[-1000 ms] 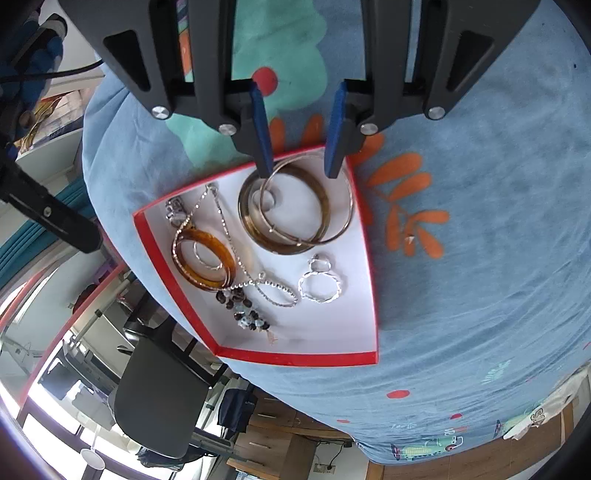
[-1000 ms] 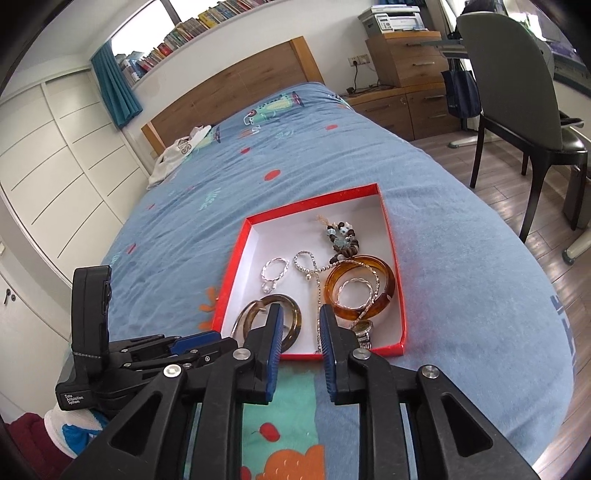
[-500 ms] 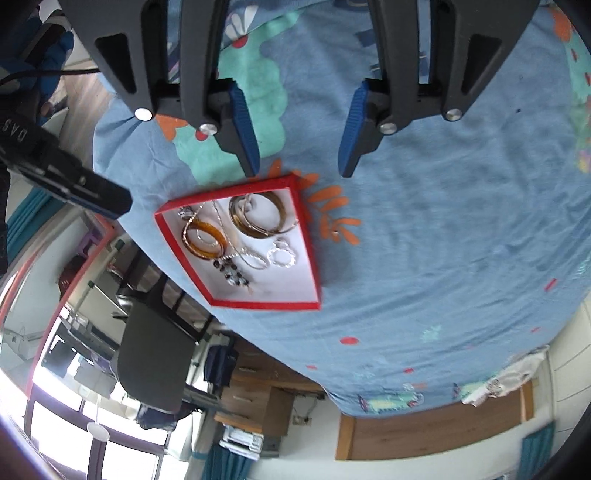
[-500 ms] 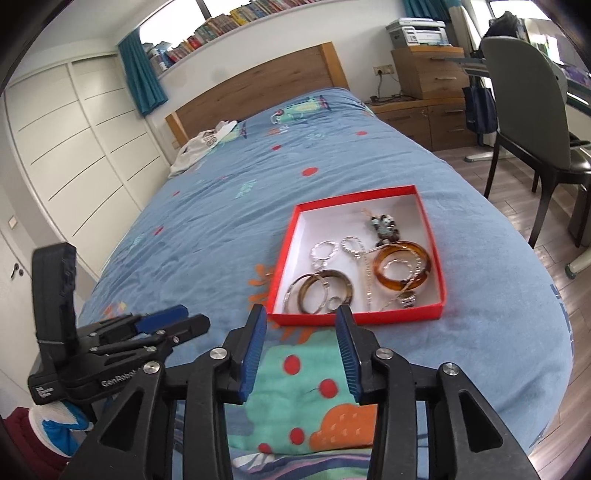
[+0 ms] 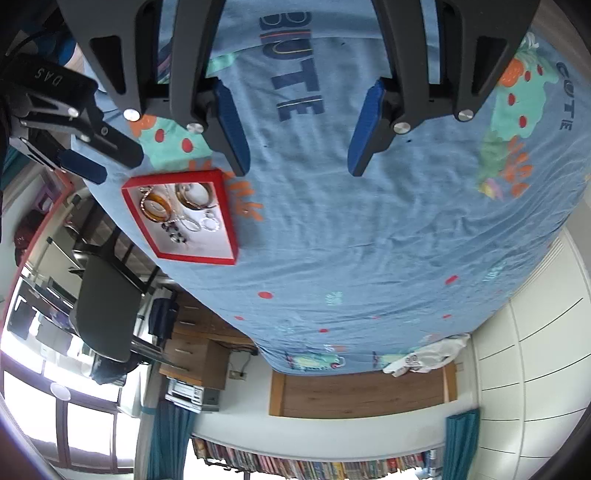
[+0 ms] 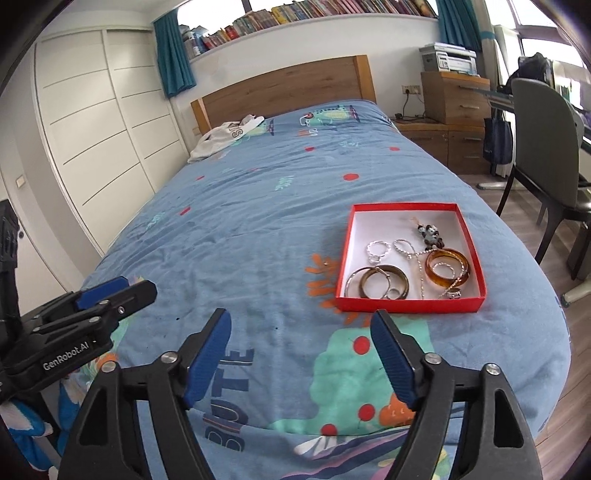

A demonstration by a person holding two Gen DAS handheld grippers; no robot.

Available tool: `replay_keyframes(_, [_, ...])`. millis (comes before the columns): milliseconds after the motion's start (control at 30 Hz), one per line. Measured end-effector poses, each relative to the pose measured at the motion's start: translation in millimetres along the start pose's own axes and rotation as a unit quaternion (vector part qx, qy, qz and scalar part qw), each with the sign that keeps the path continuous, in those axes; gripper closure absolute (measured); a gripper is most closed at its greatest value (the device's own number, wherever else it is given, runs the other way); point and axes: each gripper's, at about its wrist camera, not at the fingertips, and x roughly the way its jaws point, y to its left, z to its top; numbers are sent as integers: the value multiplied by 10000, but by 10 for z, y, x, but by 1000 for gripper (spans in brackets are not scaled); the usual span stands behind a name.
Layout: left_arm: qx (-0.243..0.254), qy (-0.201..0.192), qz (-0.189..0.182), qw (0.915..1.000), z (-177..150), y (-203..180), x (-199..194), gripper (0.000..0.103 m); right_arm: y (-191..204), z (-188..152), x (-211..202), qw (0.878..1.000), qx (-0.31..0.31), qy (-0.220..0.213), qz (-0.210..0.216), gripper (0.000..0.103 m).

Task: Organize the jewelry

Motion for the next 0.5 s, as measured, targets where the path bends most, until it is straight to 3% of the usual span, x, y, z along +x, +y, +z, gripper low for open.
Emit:
replay_keyframes(233, [-264,-208,315,9989,-45,284,-260,44,381,8,-89,9993,-311,-169,-119,1])
replay_keyframes(500, [-462,-478,749,9950,-80,481,-474,44,604,8,-182,9981,-421,-386,-247,1])
